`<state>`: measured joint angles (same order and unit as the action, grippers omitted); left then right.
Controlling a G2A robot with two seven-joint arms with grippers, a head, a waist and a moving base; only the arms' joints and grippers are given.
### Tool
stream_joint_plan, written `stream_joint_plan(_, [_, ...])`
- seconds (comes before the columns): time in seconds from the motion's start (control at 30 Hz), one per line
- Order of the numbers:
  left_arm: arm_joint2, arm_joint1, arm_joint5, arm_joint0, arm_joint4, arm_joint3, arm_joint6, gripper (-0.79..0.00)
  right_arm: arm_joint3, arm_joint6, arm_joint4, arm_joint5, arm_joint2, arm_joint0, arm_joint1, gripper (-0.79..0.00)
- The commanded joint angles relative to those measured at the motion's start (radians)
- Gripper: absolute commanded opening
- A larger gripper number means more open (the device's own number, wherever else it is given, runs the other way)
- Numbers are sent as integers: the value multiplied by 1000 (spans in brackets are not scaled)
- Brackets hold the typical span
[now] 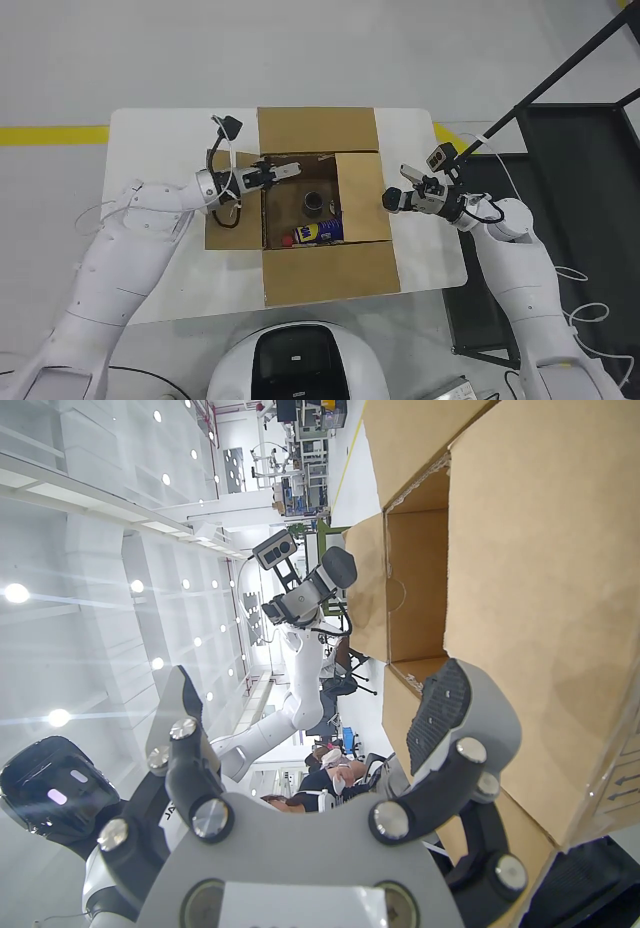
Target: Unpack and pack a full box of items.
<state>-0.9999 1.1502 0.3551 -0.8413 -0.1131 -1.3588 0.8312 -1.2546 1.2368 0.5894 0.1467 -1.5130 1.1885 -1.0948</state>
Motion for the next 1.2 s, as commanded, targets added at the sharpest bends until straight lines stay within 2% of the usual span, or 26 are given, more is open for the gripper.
stream_joint_plan(0.0, [4, 4, -7, 22, -37, 2, 33, 0, 0, 0, 0, 0, 0, 0, 0, 0])
stream_joint_plan(0.1, [39, 16, -38, 78, -36, 15, 69, 0, 0, 0, 0, 0, 0, 0, 0, 0])
stream_joint_plan(0.23, [117, 50, -100, 170, -58, 62, 74, 0, 0, 0, 0, 0, 0, 0, 0, 0])
stream_joint_plan(0.37, [233, 102, -161, 281, -53, 128, 59, 0, 0, 0, 0, 0, 0, 0, 0, 0])
stream_joint_plan(0.53, [357, 181, -177, 369, -107, 265, 15, 0, 0, 0, 0, 0, 0, 0, 0, 0])
stream_joint_plan(0.73, [453, 275, -120, 401, -195, 454, -40, 0, -16, -15, -14, -5, 5, 9, 1, 0])
stream_joint_plan(0.87, [491, 328, -91, 410, -222, 583, -67, 0, -26, 30, -57, -16, -6, 19, 12, 0])
stream_joint_plan(0.97, [499, 356, -55, 419, -237, 658, -69, 0, -24, 77, -73, -28, -18, 24, 20, 0])
stream_joint_plan(1.17, [494, 390, -8, 432, -248, 768, -65, 0, -41, 168, -85, -47, -11, 34, 31, 0])
